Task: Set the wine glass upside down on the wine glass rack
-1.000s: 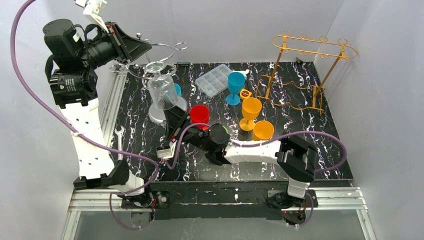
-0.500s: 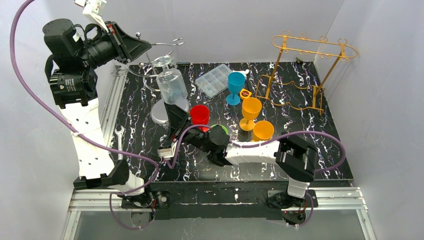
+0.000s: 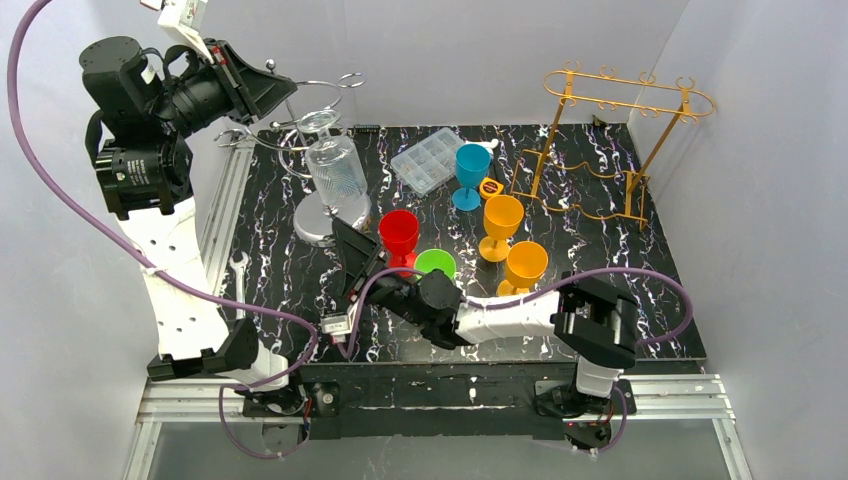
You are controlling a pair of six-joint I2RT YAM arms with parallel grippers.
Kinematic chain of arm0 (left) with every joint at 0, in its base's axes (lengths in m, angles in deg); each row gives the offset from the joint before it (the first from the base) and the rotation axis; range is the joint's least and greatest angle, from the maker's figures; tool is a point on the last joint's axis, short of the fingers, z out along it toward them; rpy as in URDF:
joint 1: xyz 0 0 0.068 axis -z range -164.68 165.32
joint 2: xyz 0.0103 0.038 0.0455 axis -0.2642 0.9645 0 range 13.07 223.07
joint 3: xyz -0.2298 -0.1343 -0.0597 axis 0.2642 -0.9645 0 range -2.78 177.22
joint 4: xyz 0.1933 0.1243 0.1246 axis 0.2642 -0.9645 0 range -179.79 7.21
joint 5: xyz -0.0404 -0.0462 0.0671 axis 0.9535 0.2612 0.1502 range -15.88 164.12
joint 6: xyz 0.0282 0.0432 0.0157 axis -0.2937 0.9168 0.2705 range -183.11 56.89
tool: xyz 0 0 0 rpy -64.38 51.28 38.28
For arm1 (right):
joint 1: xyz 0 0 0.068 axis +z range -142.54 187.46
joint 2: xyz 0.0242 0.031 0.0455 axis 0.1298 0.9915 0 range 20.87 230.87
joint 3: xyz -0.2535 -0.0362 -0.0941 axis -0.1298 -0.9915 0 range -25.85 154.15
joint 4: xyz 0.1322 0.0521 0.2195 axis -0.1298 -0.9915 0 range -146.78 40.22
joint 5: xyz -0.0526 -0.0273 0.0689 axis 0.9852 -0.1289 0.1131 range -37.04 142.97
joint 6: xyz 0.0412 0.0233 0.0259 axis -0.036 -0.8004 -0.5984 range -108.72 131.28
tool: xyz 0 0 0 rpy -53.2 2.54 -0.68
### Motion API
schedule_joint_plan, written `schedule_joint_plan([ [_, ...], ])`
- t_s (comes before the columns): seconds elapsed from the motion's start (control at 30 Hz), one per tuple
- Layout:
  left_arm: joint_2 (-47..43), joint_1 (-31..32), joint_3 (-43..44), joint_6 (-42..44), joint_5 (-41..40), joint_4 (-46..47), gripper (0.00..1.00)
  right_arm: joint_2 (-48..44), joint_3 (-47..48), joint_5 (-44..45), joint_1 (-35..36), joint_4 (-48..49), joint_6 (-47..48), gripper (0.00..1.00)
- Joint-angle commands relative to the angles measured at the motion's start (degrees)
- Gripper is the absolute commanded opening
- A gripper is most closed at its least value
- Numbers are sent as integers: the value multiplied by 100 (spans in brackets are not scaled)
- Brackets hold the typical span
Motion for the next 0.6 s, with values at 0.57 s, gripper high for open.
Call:
schedule_joint_plan([
  [0.57,-757,-4,-633,767,-978,689,0,-1204,-402,959,1099,257,-1102,86],
])
